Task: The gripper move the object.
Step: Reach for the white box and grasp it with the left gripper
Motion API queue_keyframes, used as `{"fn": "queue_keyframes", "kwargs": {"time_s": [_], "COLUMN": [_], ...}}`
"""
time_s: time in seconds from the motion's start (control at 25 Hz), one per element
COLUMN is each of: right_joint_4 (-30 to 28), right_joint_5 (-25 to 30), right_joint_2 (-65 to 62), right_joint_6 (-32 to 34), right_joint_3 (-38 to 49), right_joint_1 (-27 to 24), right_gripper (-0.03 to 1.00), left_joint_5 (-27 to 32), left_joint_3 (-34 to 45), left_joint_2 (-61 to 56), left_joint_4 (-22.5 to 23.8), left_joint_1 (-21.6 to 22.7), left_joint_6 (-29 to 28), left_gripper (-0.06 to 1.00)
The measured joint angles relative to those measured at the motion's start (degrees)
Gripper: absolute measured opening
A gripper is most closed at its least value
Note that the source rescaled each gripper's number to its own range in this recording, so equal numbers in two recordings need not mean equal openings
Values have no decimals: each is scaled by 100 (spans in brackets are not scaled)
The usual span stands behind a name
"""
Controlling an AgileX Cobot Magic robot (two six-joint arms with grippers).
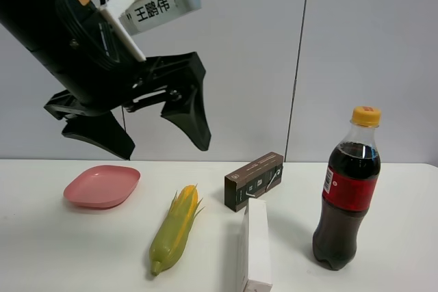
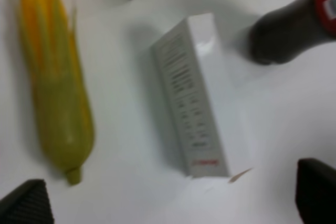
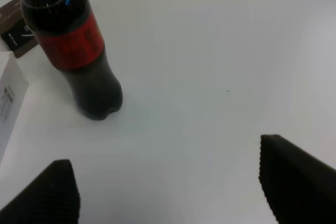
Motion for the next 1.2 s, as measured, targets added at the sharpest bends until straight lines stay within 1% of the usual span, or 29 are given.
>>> {"fn": "queue_keyframes", "kwargs": {"time_s": [0.08,0.2,0.4,0.52,0.64,0.76,0.88,1.0,1.08,1.2], "right_joint_4": [0,0,0,0,0,-5,-5,-5,-5,-5], "right_joint_5": [0,0,0,0,0,0,0,0,0,0], "right_joint_2": [0,0,0,0,0,0,0,0,0,0], "right_joint_6": [0,0,0,0,0,0,0,0,0,0], "right_joint_3": [0,0,0,0,0,0,0,0,0,0], "right_joint_1": [0,0,0,0,0,0,0,0,0,0], "right_gripper": [100,100,100,100,100,100,100,100,100,100], "left_joint_5": [-170,-197,216,507,573,471,373,374,507,726], "left_joint_3": [-143,-474,-1333,-1943,-2395,-2503,-2508,-2508,-2508,-2508], "left_joint_2": [132,453,1341,1897,2247,2307,2307,2307,2307,2307], "left_joint_4": [32,213,545,856,1236,1651,1891,1954,1892,1532], "left_joint_1": [-168,-396,-660,-704,-704,-704,-704,-704,-704,-715], "left_joint_6": [-179,-442,-579,-592,-592,-671,-804,-900,-926,-940], "left_gripper": [90,90,90,89,90,95,99,99,99,99]}}
